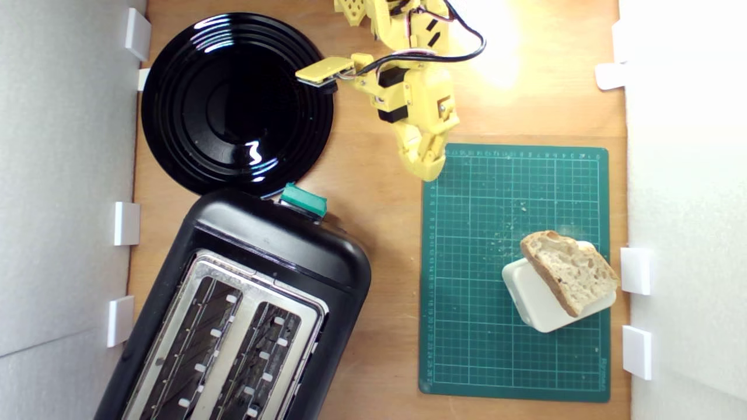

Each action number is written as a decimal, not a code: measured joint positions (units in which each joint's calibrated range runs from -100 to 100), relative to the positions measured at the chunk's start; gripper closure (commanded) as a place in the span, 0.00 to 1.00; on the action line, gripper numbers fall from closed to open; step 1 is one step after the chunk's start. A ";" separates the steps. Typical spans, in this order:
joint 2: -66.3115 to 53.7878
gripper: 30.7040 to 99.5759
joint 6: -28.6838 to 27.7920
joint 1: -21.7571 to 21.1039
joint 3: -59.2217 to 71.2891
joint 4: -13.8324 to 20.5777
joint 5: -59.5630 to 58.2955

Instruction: Pick bread and place in toaster

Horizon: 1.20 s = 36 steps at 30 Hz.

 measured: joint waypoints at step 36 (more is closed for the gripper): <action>32.59 0.85 -17.70 4.49 -2.40 31.27 -43.64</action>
